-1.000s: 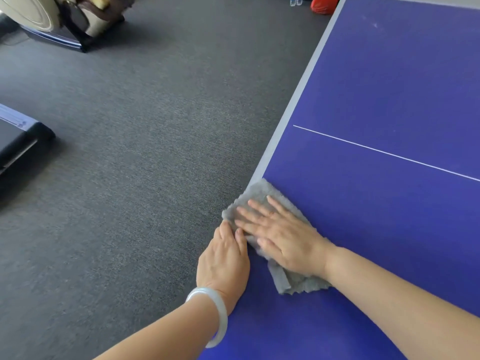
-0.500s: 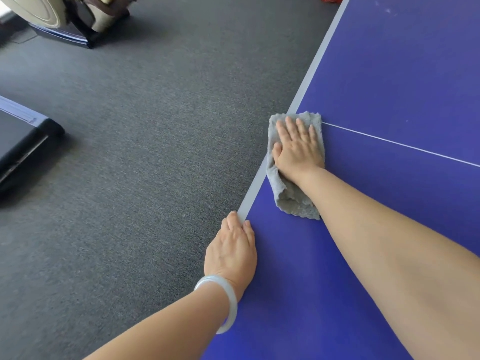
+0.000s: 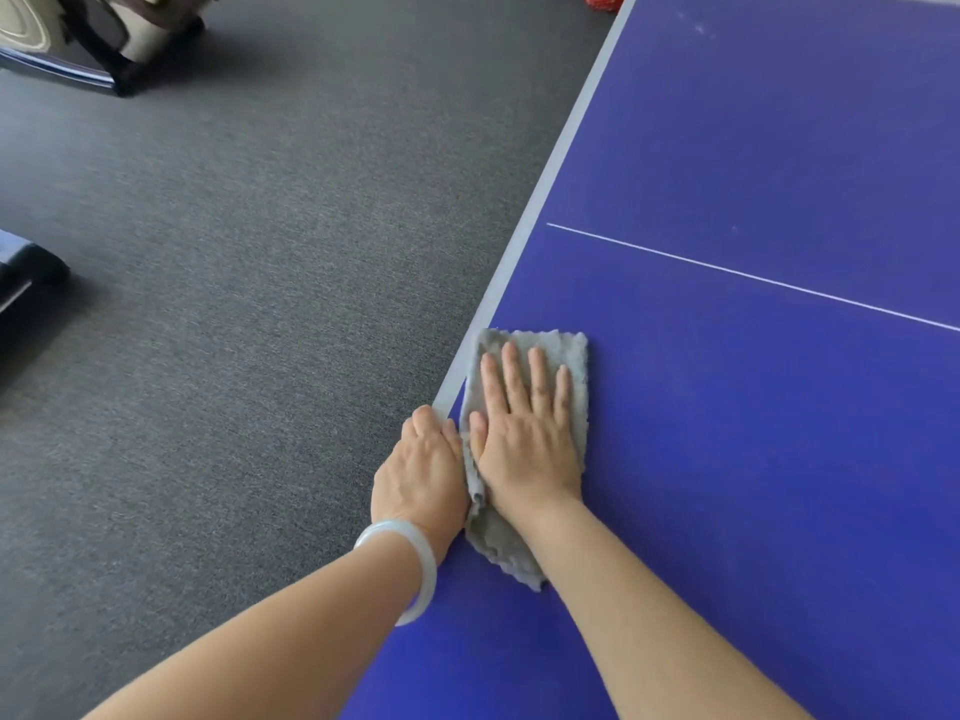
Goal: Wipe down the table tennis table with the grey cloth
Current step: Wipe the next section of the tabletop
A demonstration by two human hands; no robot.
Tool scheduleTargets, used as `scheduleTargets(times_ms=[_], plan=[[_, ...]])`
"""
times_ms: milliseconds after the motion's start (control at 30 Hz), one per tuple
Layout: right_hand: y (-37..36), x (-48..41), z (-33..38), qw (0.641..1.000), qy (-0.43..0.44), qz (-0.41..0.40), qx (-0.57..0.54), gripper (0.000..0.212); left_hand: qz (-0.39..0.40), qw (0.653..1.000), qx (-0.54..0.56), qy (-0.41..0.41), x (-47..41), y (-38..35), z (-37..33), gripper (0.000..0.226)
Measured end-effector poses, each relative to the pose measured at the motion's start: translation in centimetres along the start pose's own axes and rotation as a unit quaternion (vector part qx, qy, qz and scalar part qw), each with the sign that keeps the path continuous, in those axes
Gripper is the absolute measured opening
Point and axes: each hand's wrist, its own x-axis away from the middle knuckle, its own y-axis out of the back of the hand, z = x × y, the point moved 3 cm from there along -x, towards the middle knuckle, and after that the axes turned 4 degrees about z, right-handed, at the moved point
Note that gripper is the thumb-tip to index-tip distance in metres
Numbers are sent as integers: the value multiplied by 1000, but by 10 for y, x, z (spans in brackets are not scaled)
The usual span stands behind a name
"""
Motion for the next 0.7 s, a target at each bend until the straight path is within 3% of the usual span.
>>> scheduleTargets(times_ms=[67, 133, 267, 367, 467, 533, 600, 700], plan=[[1, 21, -11, 996, 85, 11, 0, 63, -8, 1000, 1, 1, 0, 0, 0, 26], [9, 20, -58, 997, 75, 10, 25, 63, -21, 1000, -12, -3, 0, -1, 1, 29], [29, -1, -146, 988, -145, -7, 56, 62, -34, 999, -16, -7, 1, -2, -1, 30], [21, 7, -105, 979, -203, -23, 9, 65, -35, 999, -21, -2, 2, -2, -1, 30], [-1, 60, -48, 999, -23, -23, 2, 65, -41, 999, -17, -10, 4, -2, -2, 29], [-4, 97, -68, 998, 65, -13, 11, 63, -45, 999, -16, -10, 4, -1, -1, 29], [4, 114, -129, 999, 8, -25, 36, 63, -48, 999, -17, -12, 4, -1, -2, 29], [24, 115, -213, 980, -195, -20, 41, 64, -63, 998, -15, -19, 6, -1, -3, 32]])
